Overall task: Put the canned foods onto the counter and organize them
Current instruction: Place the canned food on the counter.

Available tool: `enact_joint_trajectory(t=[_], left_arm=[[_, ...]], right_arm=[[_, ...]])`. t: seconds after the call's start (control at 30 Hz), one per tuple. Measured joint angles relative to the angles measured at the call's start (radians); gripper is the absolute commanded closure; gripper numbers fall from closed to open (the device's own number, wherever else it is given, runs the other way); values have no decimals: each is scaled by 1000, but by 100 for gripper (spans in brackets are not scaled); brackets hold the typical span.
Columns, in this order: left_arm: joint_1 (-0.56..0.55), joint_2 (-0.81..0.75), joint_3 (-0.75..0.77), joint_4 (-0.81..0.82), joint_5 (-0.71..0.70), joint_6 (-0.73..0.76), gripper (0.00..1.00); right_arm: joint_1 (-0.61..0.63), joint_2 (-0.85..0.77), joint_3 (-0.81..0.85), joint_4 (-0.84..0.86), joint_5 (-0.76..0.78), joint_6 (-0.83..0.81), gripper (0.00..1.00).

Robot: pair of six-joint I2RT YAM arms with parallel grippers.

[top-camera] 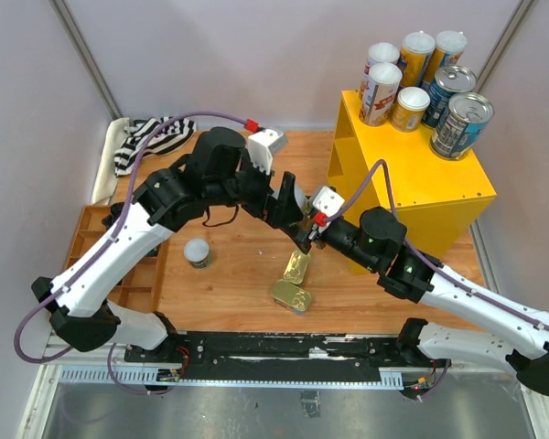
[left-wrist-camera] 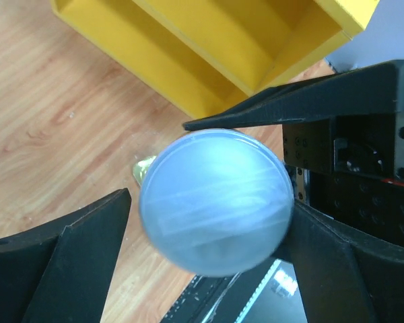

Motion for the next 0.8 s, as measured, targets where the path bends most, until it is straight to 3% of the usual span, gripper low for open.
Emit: enact_joint_trajectory(t=[0.4,0.67,0.8], left_arm=[[159,-214,-58,229,2,-10,0],[201,-294,-64,333,-101,-13,0],[286,-319,-155,397,-133,-28,0]], right_arm=[[0,-81,-14,-95,-8,47,99],[0,-78,-14,-126,-43,67,99],[0,-74,37,-184,-45,76,99]])
